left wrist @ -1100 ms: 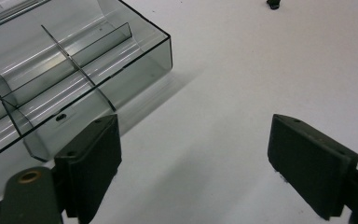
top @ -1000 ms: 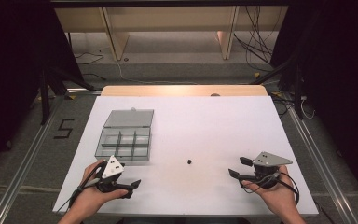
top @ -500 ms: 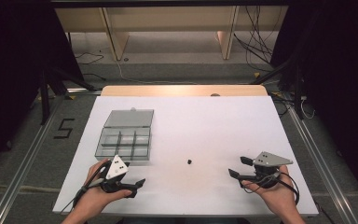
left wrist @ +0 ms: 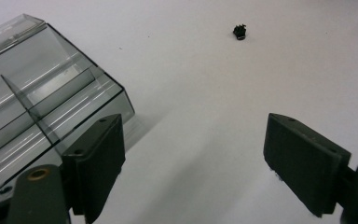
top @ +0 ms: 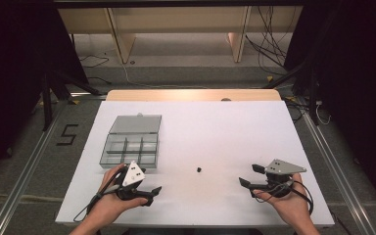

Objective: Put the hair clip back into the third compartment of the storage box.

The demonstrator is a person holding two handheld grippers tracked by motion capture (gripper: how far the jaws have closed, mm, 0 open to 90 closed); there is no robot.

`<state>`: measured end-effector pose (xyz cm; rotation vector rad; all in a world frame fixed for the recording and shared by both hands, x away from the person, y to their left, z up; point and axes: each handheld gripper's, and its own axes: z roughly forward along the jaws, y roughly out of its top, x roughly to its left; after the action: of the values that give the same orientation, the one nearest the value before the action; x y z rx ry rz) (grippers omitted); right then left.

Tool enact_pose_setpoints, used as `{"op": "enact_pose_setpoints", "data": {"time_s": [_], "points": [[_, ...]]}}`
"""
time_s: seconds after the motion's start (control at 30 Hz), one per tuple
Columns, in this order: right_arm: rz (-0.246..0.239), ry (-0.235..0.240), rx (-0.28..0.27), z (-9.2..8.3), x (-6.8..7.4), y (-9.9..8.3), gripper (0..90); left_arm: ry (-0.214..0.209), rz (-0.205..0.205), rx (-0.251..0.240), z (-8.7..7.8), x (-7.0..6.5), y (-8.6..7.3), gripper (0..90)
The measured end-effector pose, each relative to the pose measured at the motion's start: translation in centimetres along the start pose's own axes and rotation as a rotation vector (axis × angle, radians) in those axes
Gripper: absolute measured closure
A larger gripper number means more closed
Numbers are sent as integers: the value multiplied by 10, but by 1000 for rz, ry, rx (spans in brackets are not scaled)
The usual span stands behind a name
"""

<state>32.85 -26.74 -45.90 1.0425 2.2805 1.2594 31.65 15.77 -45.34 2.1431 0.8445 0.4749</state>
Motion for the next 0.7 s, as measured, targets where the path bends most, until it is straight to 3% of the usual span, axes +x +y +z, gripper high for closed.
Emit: {"op": "enact_pose_setpoints", "data": {"time_s": [0.47,0.7], "points": [[3,14,-8,7,2,3,293,-15,31,-11,15,-6,21,207],[-2,15,-11,8,3,4,293,-23,38,-7,30,-12,32,230]]}}
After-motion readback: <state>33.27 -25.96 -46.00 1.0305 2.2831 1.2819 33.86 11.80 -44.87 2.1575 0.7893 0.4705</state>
